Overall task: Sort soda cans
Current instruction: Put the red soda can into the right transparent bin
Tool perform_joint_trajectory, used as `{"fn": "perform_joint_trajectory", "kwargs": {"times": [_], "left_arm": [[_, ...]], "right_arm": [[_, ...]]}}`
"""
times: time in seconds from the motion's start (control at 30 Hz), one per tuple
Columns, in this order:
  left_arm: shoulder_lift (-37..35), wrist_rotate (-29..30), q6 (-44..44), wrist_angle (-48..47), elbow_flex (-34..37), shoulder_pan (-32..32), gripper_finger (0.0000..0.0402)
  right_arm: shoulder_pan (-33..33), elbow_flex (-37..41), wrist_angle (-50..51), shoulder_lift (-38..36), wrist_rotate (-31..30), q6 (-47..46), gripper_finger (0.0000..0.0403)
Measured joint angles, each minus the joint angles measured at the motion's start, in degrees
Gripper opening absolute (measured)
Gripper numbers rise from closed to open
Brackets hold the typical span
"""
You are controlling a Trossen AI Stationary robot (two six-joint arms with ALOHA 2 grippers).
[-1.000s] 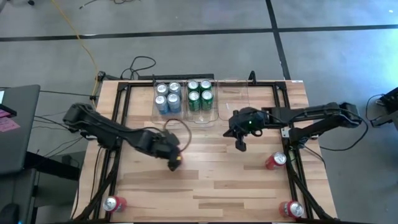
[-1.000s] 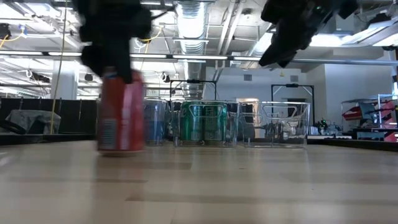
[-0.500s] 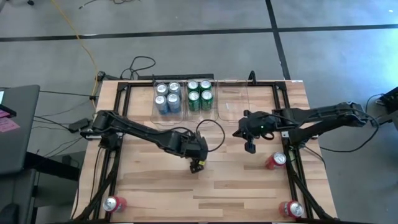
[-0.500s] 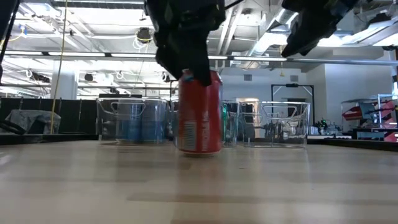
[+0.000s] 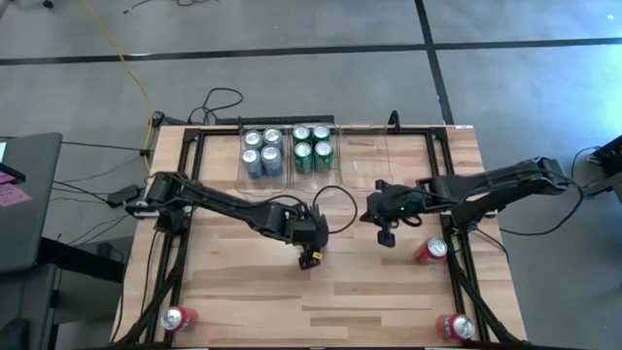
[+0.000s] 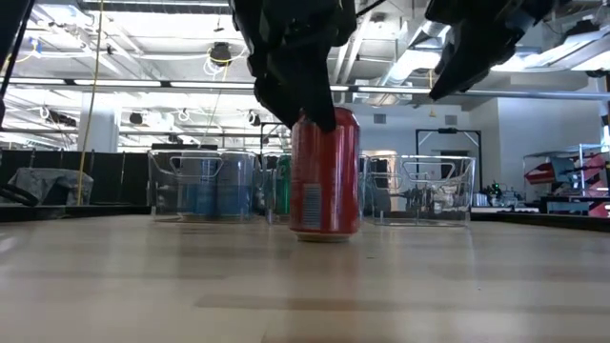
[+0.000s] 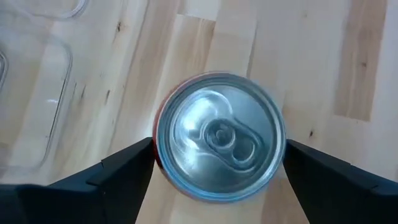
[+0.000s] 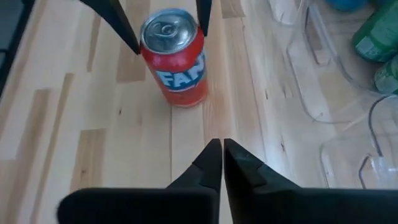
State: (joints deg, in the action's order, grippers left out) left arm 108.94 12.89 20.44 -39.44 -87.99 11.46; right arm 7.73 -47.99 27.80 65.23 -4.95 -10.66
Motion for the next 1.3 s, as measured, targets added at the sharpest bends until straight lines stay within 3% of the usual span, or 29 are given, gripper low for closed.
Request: {"fn": "perform_joint_trajectory", "kwargs": {"times": [0.17,0.33,0.57,0.8,1.13,1.3], "left_arm": [[0.05,-0.4,-2.18,1.62,-0.02,-0.87,0.0351],[0.01,-0.42,-3.91,0.15,-1.19,-0.56,0.0352],[-0.12,-0.26,-4.15,-10.64,-6.9,1.16,0.0353],[-0.12,4.09,1.02,-17.85,-6.6,3.27,0.0353],[-0.1,5.49,4.07,-15.42,-0.84,4.44,0.0353],[-0.1,5.68,4.32,-13.54,0.62,4.44,0.0353]], "right_arm": [[0.0,0.0,-0.85,2.37,0.11,3.77,0.009],[0.15,0.0,-4.17,3.11,0.27,5.61,0.0168],[0.32,0.02,-15.07,6.66,0.31,7.72,0.0294],[0.04,0.07,-26.26,15.05,0.31,9.23,0.0383],[-0.83,-0.1,-38.1,24.7,1.0,10.83,0.0399],[-1.16,0.02,-40.46,28.31,5.0,9.48,0.0399]]}}
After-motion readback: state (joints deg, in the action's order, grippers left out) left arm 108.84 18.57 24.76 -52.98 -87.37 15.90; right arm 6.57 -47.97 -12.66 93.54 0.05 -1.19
